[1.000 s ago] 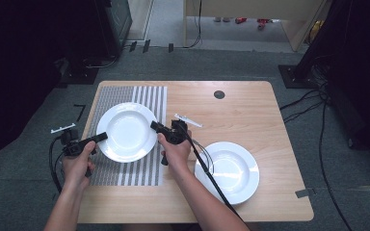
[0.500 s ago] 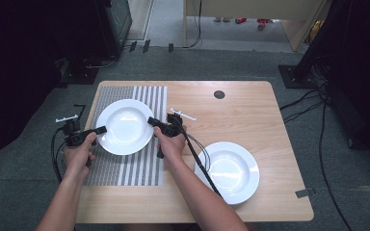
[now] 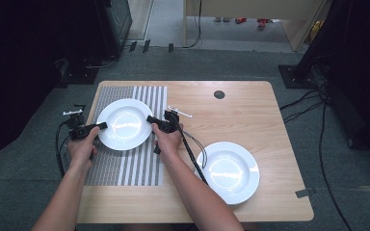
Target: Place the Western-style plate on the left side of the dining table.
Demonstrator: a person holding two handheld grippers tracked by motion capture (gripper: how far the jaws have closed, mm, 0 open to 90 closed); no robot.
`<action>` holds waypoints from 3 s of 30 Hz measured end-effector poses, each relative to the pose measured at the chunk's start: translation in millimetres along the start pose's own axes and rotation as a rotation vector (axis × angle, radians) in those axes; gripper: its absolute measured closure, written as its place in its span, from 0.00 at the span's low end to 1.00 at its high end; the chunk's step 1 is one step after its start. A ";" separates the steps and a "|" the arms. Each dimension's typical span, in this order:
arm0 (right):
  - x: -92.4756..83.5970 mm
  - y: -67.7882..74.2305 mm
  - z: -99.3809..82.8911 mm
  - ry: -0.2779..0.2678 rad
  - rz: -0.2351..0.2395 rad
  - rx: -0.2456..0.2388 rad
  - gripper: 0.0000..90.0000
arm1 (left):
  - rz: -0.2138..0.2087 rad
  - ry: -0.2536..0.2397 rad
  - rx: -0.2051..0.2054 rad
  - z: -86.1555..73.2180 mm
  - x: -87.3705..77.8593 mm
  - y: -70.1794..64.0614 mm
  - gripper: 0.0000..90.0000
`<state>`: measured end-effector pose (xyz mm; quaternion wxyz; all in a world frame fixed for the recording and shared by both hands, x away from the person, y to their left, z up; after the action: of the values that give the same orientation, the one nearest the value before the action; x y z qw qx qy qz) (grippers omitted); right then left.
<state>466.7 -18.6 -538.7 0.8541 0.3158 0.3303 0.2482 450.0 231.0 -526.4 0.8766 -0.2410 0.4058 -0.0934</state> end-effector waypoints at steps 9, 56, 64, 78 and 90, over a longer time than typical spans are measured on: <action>8.8 -9.6 -3.7 -0.009 -0.037 -0.011 0.86 | 0.055 0.006 0.046 -4.4 12.9 0.3 0.72; -194.3 -13.2 47.2 -0.057 0.038 -0.454 0.29 | 0.020 -0.150 0.275 -59.9 -77.4 -70.1 0.25; -231.5 -41.7 49.6 -0.095 0.001 -0.447 0.29 | 0.003 -0.181 0.286 -76.1 -89.9 -78.5 0.25; -284.6 -91.0 43.1 -0.107 -0.086 -0.459 0.28 | 0.001 -0.182 0.284 -109.2 -101.5 -68.1 0.23; -313.0 -127.6 34.1 -0.112 -0.165 -0.446 0.28 | 0.056 -0.195 0.278 -127.9 -113.1 -42.2 0.23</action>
<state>312.6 -315.8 -481.1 0.9371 0.1048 0.2440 0.2266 280.7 190.7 -500.9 0.9390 -0.1140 0.3085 -0.1002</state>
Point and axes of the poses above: each handheld gripper's, and its own axes: x roughly forward along the jaws, z roughly out of its top, y roughly to its left, the point moved 6 cm from there along x, roughly forward along the jaws, and after that the axes turned 5 degrees about -x, right-handed, at the moved point
